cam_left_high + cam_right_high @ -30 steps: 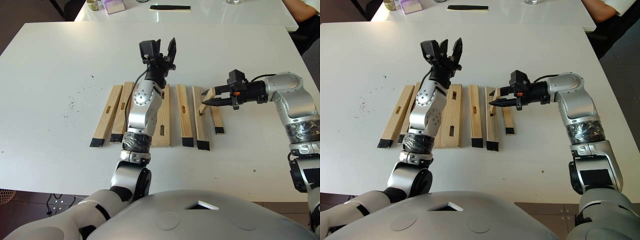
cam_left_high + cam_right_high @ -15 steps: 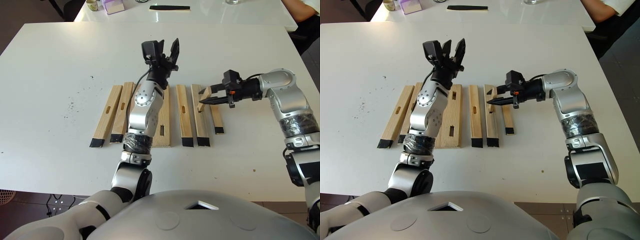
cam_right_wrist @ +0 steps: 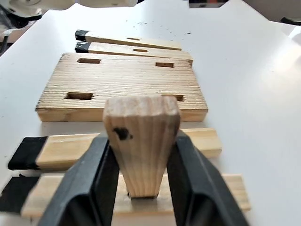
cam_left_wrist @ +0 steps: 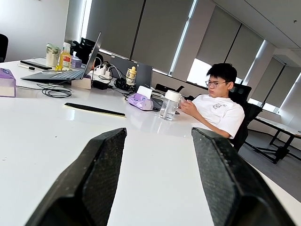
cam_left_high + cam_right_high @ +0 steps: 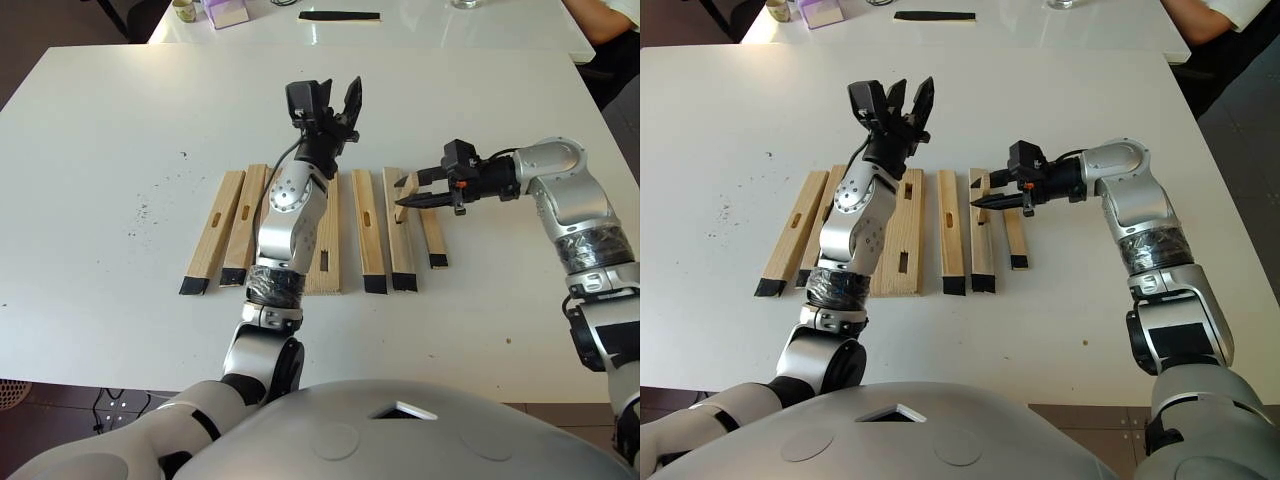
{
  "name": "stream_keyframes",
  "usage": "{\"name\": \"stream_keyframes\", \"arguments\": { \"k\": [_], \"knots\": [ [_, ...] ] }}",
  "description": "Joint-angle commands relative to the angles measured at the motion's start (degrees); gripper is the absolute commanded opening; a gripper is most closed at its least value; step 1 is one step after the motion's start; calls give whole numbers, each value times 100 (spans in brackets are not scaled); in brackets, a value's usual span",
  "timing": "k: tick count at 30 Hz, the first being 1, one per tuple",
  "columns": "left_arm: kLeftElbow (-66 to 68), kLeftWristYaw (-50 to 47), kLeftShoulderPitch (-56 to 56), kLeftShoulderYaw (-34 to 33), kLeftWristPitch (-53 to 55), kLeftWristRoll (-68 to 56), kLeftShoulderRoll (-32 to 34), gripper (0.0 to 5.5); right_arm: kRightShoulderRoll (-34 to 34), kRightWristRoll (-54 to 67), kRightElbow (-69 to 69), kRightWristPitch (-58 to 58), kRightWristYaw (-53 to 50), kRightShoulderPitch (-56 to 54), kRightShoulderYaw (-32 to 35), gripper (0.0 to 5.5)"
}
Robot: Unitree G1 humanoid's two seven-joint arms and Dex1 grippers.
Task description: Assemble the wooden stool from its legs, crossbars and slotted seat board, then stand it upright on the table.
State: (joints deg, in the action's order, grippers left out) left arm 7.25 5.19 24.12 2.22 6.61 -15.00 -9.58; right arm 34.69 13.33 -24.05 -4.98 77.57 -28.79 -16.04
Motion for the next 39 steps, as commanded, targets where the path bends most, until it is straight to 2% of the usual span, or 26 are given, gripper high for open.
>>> {"name": "stream_keyframes", "arguments": {
  "k": [1, 4, 10, 16, 20, 23, 28, 31, 35, 39],
  "knots": [
    [10, -7, -62, -30, 4, 1, -76, 257, -18, 254, 327, -239, 4, 257, 280, 228],
    [-21, -1, -72, -55, 26, 0, -37, 257, -10, 265, 661, -439, -211, 451, 436, 279],
    [-44, 8, -85, -72, 30, 5, -9, 257, 149, 337, 1278, -921, -431, 903, 660, 282],
    [-33, 13, -95, -123, -1, 10, 32, 257, 723, 351, 1888, -913, -250, 1131, 957, 282],
    [-49, 18, -111, -183, 14, -9, 74, 257, 917, 1080, 2462, -1447, -273, 863, 1597, 282],
    [-26, -13, -96, -268, -4, -16, 92, 257, 402, 2121, 3087, -2360, -917, 265, 1996, 282],
    [168, -86, 39, -340, -88, 43, 57, 257, -444, 2226, 3969, -2779, -2081, 254, 1474, 282],
    [292, -228, 108, -457, -256, 51, 3, 257, -769, 1948, 3870, -2687, -2412, 308, 1115, 282],
    [515, -721, 248, -869, -582, 176, 139, 257, -903, 1423, 3226, -2289, -2499, 311, 801, 282],
    [534, -839, 425, -1300, -695, 94, 502, 257, -864, 1487, 3307, -2345, -2386, 294, 855, 282]
  ]
}}
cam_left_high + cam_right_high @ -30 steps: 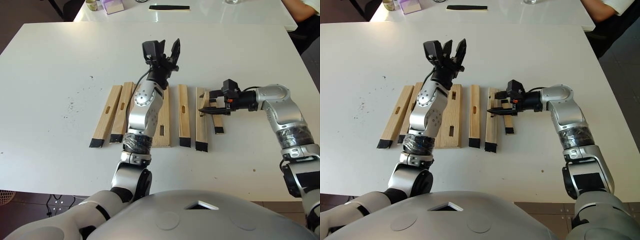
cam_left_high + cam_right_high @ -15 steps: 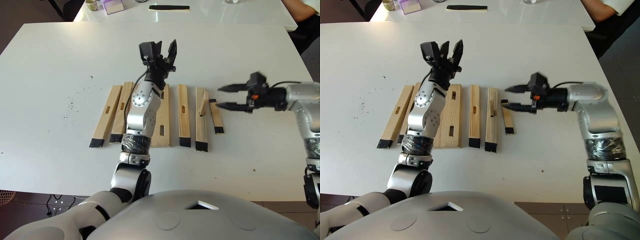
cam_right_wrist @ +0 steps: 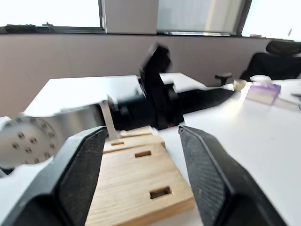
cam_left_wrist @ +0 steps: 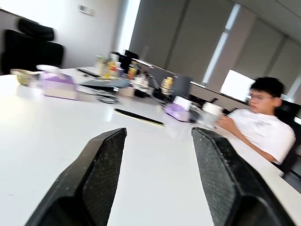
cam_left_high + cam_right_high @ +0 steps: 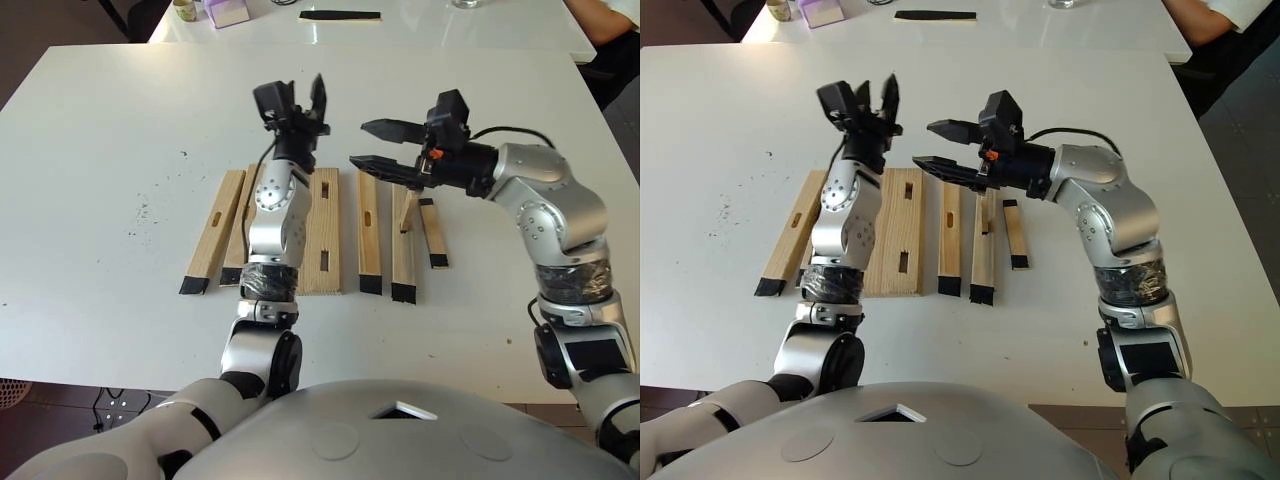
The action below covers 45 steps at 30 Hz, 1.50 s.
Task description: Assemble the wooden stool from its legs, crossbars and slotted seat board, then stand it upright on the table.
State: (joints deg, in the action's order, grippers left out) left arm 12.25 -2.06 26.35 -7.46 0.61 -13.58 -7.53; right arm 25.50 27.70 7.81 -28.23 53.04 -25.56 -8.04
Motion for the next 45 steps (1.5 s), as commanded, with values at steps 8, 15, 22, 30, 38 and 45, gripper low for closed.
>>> {"name": "stream_keyframes", "arguments": {
  "k": [8, 15, 22, 30, 38, 45],
  "knots": [
    [70, -272, 439, -763, -174, -151, 654, 257, 45, 134, 97, -75, 21, 145, 118, 282],
    [68, -237, 385, -617, -168, -111, 475, 257, 237, -996, -702, 988, 64, 638, -550, 282],
    [11, -278, 325, -663, -155, -153, 503, 257, -1, 731, 649, -99, -369, -97, 547, 282],
    [-766, -543, -136, -905, 47, -143, 616, 257, 1563, 1217, 2187, -1007, 411, 1537, 564, 282],
    [-1735, -779, -970, -1037, 571, -182, 617, 257, 2153, -20, 2048, -897, -67, 3360, 266, 282],
    [-2562, -912, -1362, -977, 1229, -264, 584, 257, 748, 368, 2826, -2783, -2443, 3696, 782, 335]
  ]
}}
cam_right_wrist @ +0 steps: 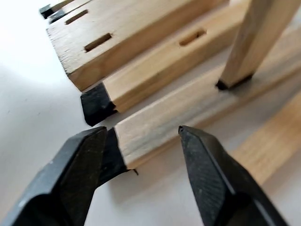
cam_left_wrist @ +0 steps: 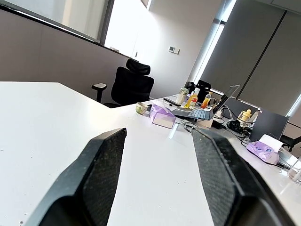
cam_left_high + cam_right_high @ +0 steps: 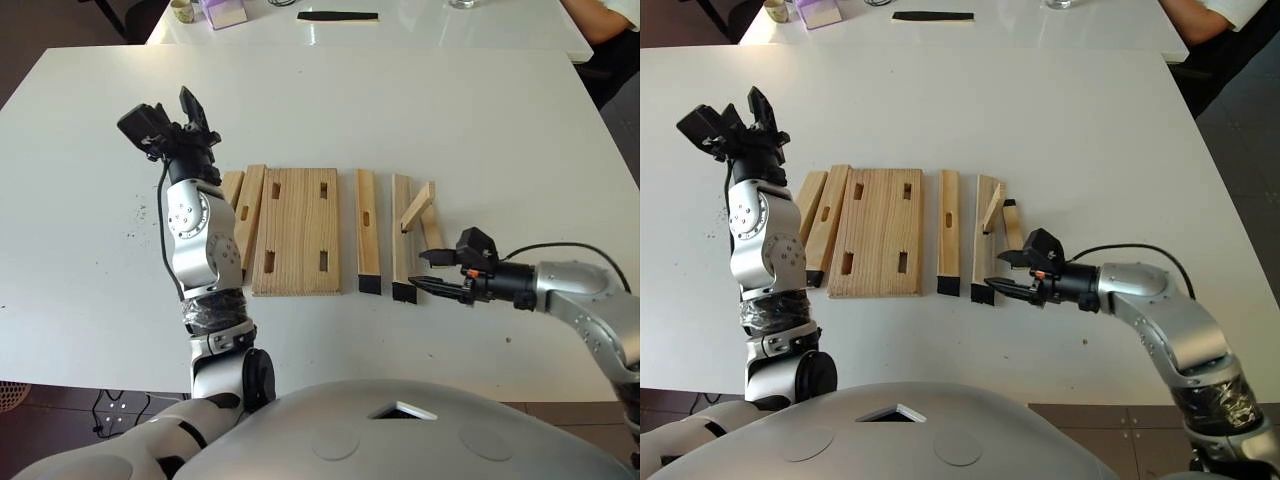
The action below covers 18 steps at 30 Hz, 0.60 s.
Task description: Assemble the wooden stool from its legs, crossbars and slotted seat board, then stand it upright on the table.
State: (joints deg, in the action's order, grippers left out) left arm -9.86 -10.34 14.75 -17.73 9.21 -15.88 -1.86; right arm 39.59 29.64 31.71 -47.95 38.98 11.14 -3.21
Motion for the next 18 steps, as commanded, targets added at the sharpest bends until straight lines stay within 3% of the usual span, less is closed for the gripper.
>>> {"name": "stream_keyframes", "arguments": {
  "k": [1, 4, 7, 18],
  "knots": [
    [-431, -66, -239, 74, 470, -37, 44, 257, -862, 228, 590, -1022, -1304, 52, 350, 354],
    [-615, -9, -272, 117, 749, -52, 130, 257, -1429, 267, 1030, -1546, -2042, 147, 345, 396],
    [-649, 38, -207, 163, 945, -71, 170, 257, -1766, 99, 1265, -1751, -2549, 213, 258, 396],
    [-645, 158, -72, 395, 1217, -85, 174, 257, -1937, -758, 983, -1439, -3190, 242, -561, 396]
  ]
}}
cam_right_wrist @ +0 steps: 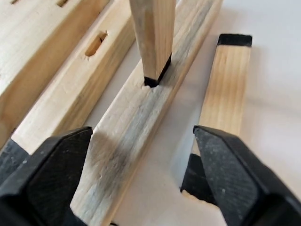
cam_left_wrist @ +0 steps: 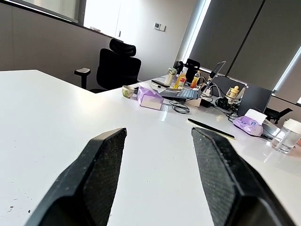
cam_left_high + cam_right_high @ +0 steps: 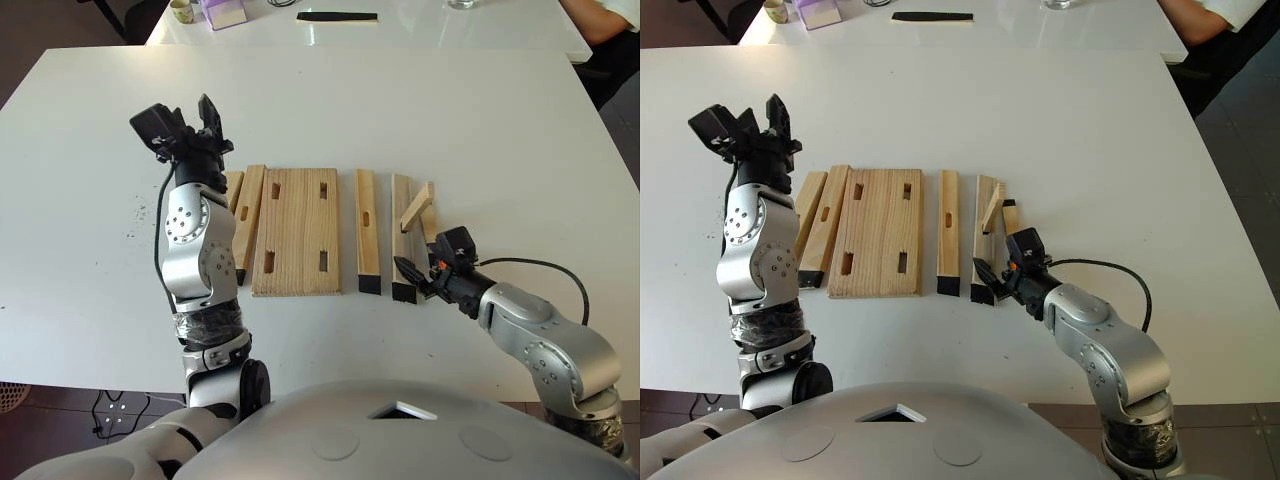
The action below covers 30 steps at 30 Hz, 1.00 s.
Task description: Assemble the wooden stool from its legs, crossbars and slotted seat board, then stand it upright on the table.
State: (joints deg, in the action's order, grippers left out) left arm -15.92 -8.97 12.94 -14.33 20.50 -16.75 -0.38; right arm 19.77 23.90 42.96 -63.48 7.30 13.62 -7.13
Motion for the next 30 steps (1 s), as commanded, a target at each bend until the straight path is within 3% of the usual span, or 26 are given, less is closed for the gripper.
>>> {"name": "stream_keyframes", "arguments": {
  "k": [1, 13, 24, 30],
  "knots": [
    [-36, 18, 118, 63, 89, 1, 24, 257, 65, -232, -155, 156, -13, -20, -217, 396],
    [-91, -8, 50, 125, 102, -6, -44, 257, 283, -772, -305, 104, -4, -36, -685, 396],
    [-160, -112, -48, 112, 40, 30, -142, 257, 462, -875, -319, -38, 160, -67, -592, 233],
    [-137, -138, -52, 104, -15, 50, -176, 257, 606, -938, -315, 25, 240, -96, -506, 209]
  ]
}}
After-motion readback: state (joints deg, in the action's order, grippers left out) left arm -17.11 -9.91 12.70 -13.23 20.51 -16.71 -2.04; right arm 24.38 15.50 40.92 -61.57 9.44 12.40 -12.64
